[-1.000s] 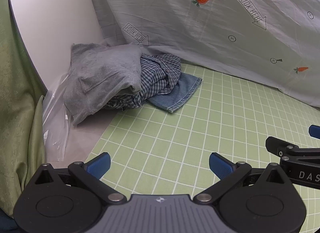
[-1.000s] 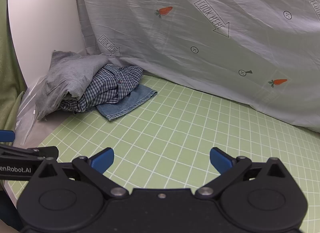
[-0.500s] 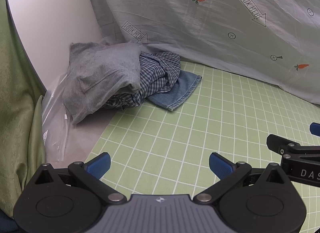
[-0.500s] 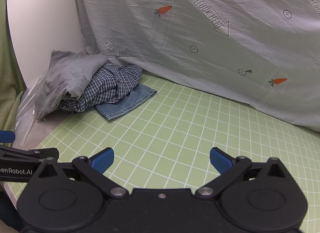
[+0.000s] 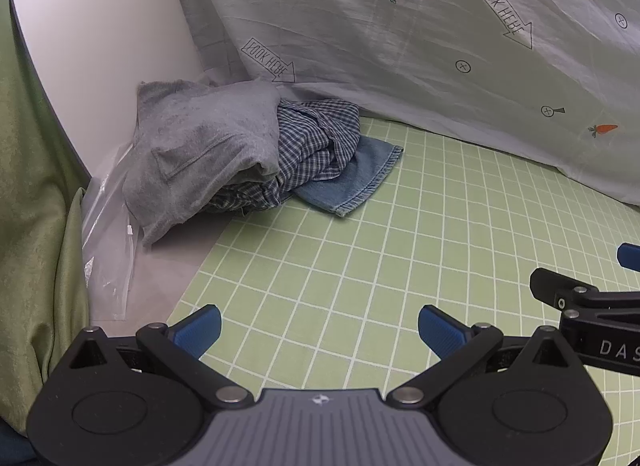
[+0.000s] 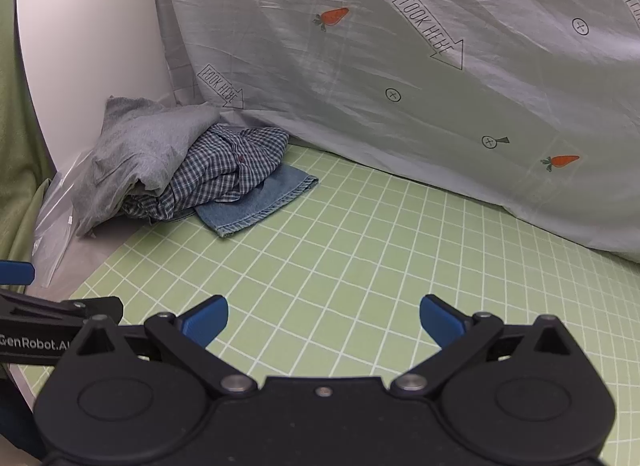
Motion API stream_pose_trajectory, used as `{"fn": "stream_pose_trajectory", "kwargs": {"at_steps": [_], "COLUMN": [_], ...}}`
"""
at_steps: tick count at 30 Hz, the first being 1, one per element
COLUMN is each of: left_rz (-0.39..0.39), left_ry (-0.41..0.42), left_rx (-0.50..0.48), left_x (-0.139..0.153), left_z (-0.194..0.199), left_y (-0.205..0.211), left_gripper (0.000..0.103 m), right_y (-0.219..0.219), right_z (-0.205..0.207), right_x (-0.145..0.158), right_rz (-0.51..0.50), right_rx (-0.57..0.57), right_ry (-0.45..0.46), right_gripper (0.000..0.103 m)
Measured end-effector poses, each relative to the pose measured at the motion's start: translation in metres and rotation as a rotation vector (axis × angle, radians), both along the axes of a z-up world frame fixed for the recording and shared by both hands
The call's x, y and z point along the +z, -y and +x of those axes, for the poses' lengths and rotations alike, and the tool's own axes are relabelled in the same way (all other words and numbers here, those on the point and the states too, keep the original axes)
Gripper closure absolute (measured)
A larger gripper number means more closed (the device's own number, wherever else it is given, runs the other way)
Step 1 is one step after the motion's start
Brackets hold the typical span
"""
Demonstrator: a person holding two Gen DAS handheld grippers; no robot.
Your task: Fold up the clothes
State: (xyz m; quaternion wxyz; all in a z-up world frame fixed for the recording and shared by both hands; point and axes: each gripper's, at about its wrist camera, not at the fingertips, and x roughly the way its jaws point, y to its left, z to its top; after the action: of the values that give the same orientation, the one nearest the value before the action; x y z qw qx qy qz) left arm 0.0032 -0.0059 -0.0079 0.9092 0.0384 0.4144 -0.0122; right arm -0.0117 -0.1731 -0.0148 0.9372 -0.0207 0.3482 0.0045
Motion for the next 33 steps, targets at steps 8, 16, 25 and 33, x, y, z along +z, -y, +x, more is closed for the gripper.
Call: {"fn": "stream_pose_trajectory", "kwargs": {"at_steps": [8,16,25,33], "left_rz": [-0.003,0.005,-0.015,-0.047], "left_ry": [-0.021,-0.020,-0.024,-0.029], "left_rx": [0.013,0.038,0.115,0.216], "left_x": [-0.004,-0.001,0.012,0.018], "left_z": [0.006,0.030,0.102,0.187], "left_y": [0.000,-0.006,-0.054,-0.115], "left_gripper": [0.000,0.000,0.000,0.001], "right_y": [-0.002,-0.007,-0.036,-0.090], "right_z": [0.006,0.033,0.107,0.200], "right_x": [-0.002,0.002,0.014,0.021], "right_rz": [-0.005,-0.002,0.000,0.034], "right_rx": [0.021,0.044,0.096,0.169], "right_ry": [-0.017,-0.013,0.015,0.032], "right_gripper": [0.000,0.000,0.000,0.001]}}
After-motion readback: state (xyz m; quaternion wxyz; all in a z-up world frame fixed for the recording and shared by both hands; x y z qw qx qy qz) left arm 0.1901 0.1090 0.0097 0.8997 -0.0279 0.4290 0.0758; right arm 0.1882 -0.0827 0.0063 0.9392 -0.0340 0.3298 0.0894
